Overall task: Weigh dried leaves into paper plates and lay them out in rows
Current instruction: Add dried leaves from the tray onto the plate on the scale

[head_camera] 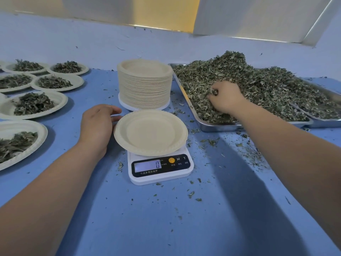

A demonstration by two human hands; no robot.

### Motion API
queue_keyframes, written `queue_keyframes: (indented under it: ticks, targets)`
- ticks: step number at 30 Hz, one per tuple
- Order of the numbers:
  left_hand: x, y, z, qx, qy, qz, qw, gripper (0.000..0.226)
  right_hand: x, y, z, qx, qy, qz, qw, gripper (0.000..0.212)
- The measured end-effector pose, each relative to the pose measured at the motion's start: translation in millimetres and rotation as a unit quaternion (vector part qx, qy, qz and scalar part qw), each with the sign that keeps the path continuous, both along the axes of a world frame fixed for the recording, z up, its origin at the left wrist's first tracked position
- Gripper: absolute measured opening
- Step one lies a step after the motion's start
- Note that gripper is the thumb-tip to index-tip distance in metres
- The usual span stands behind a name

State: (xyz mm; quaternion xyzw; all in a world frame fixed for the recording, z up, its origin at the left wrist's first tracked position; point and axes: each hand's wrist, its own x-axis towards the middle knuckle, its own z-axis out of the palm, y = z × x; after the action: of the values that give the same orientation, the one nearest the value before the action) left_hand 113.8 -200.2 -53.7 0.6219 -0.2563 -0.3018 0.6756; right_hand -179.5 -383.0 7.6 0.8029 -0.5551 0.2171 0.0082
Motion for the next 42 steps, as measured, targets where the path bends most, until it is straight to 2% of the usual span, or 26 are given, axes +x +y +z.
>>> queue_keyframes:
  ticks: [3,7,14,19,22,25,27,30,33,37,40,42]
  targets:
    - [4,2,6,-0.009,0.031,-0.006,0.999,0.027,1,5,7,-0.038,-0.048,-0.005,0.998,0.015]
    - [-1,5,4,-0.023,0.046,-0.009,0.999,0.029,16,23,24,-0.08,-0.129,0.049,0.987,0.012]
    - [-3,2,-1,0.005,0.02,-0.015,1.0,0.029,67,76,71,-0.154,-0.135,0.17,0.964,0.02]
    - [-6,3,0,0.007,0.034,-0.015,0.999,0.027,109,123,71,-0.113,-0.152,0.264,0.946,0.022]
    - [-8,5,3,0.001,0.033,-0.019,0.999,0.024,128,140,42,-0.045,-0.081,0.295,0.951,0.021]
    - [-9,9,4,-0.015,0.026,-0.029,0.999,0.023,129,142,13,0.034,0.064,0.305,0.95,0.021]
    - [-8,10,4,-0.012,0.016,-0.029,0.999,0.026,124,142,5,0.034,0.108,0.289,0.95,0.024]
    - [-7,9,4,-0.009,0.015,-0.032,0.999,0.027,113,142,6,-0.005,0.055,0.269,0.962,0.037]
    - [-8,8,2,-0.002,0.012,-0.022,1.0,0.028,99,136,11,0.037,0.011,0.275,0.961,0.044]
    - [-8,7,2,0.009,0.002,-0.019,1.0,0.03,78,124,2,0.075,-0.088,0.26,0.959,0.035]
    - [-8,7,1,0.001,-0.002,-0.024,1.0,0.029,62,110,-14,0.02,-0.169,0.216,0.961,0.022]
    - [-7,6,1,-0.001,-0.004,-0.024,1.0,0.03,47,99,-19,-0.035,-0.159,0.164,0.973,0.021]
